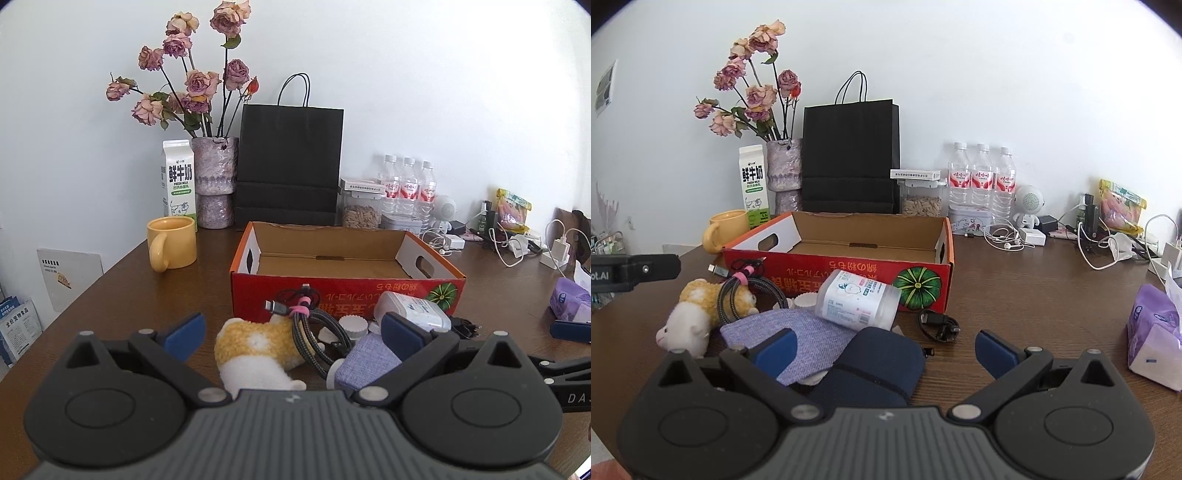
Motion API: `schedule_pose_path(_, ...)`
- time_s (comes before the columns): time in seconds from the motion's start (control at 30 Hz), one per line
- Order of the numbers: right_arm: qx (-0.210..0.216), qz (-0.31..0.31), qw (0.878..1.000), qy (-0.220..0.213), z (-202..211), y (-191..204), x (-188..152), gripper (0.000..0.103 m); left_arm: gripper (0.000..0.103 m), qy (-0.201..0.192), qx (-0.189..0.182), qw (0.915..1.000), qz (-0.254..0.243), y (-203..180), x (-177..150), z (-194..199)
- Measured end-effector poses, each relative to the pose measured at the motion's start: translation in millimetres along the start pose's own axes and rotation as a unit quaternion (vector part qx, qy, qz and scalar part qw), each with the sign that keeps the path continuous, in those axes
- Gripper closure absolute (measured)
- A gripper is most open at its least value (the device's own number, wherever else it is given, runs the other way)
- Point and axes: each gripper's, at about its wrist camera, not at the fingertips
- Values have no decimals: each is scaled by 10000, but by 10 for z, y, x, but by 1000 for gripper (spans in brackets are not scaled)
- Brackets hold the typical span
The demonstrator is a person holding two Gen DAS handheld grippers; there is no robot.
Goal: Organize objects
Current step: 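Withdraw both grippers from the box toward the pile of objects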
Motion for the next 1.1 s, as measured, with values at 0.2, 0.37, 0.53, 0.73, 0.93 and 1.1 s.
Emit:
schedule_pose_path(0.2,-121,-86,9999,38,129,-68,-107,0,0,113,-207,9997,37,-124,-133,85)
schedule_pose_path(0.37,-197,-78,9997,90,191,-119,-168,0,0,205,-450,9988,29,-266,-193,146)
schedule_pose_path(0.53,-303,-175,9994,66,249,-214,-205,0,0,272,-661,9974,-96,-407,-231,176)
schedule_pose_path(0.73,-394,-252,9988,112,252,-311,-246,0,0,483,-969,9939,-198,-522,-312,129)
schedule_pose_path(0.93,-446,-235,9986,153,280,-372,-287,0,0,699,-1330,9882,-307,-678,-426,69)
schedule_pose_path(1.1,-444,-244,9986,166,307,-391,-315,0,0,963,-1266,9867,-322,-759,-560,-61)
Point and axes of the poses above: each gripper's, at about its wrist camera, not at the fingertips, and z roughly against the way its jaws point, y to its left, x to its top, and after that the axes turned 7 degrees about -y, right-handed
